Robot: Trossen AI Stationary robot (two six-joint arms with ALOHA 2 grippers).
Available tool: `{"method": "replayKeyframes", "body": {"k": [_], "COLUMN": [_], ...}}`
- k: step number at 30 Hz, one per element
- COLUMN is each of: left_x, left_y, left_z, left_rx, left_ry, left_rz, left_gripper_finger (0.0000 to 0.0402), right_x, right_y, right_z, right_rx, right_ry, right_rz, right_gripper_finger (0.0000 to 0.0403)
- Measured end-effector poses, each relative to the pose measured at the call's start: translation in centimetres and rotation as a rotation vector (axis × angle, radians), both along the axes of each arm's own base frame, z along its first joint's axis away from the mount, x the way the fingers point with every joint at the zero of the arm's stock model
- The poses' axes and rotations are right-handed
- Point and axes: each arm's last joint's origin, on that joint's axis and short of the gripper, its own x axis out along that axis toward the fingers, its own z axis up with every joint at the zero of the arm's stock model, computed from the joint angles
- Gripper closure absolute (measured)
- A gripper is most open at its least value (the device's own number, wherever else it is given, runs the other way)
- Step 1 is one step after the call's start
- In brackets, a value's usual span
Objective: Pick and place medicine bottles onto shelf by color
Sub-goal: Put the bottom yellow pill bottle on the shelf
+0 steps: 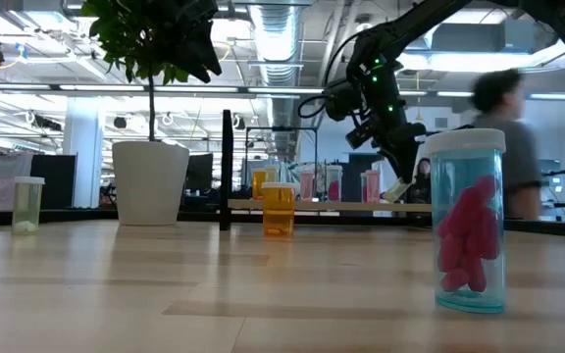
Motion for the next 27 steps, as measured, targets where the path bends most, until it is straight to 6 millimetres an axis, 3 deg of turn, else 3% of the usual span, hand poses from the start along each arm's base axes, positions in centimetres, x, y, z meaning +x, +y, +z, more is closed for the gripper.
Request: {"method": "replayKeyframes", "body": {"k": [15, 27], "left_x": [0.0, 0.1], "left_y": [0.0, -0.1], "left_z": [0.1, 0.1], "left_rx": [-0.015, -0.028], "left_ry": [-0.021, -0.036], "left_rz": [0.021, 0.031], "left_gripper_finger": [0.0178, 0.0178], "right_x": [-1.3, -0.5], "right_y": [0.7, 2.3], "right_z": [0.4, 0.5], "right_rx": [-0.026, -0.020], "right_ry": [0.179, 0.197], "right_rz": [-0.041, 0.012], "right_gripper_finger": [0.0251, 0.0257]}}
